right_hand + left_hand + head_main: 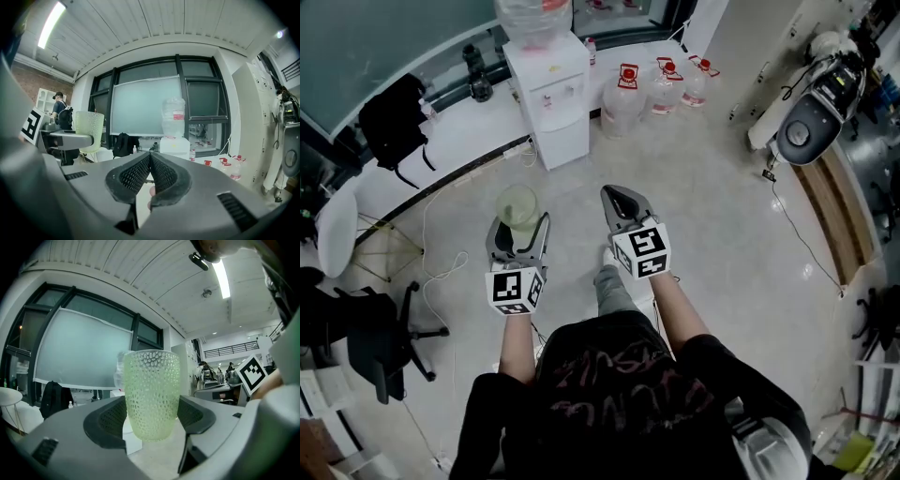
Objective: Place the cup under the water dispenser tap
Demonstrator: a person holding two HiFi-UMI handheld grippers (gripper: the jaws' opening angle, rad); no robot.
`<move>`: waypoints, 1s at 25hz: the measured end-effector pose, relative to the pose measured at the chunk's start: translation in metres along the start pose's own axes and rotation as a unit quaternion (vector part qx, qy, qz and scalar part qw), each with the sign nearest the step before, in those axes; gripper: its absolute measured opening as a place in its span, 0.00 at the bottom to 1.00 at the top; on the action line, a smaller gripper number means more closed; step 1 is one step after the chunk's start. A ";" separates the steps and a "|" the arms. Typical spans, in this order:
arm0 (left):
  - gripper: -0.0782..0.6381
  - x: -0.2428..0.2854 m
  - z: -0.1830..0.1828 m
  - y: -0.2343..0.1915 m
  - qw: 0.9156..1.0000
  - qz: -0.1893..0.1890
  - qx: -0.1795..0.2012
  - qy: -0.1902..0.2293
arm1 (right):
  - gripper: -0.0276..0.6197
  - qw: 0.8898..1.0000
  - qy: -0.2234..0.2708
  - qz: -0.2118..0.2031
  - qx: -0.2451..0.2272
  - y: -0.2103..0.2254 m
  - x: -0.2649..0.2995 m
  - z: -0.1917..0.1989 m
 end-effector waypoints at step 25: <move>0.59 0.268 0.050 -0.038 0.996 -0.018 -0.035 -0.075 | 0.07 0.994 -0.095 -0.049 0.016 0.182 0.211 -0.014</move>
Point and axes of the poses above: the fingertips, and each gripper's own axes: x forward along the fingers, y to its right, z out of its underside, the point moved 6 cm from there along -x, backward along the fingers, and after that the axes turned 8 degrees about x, right-handed, at the moved point
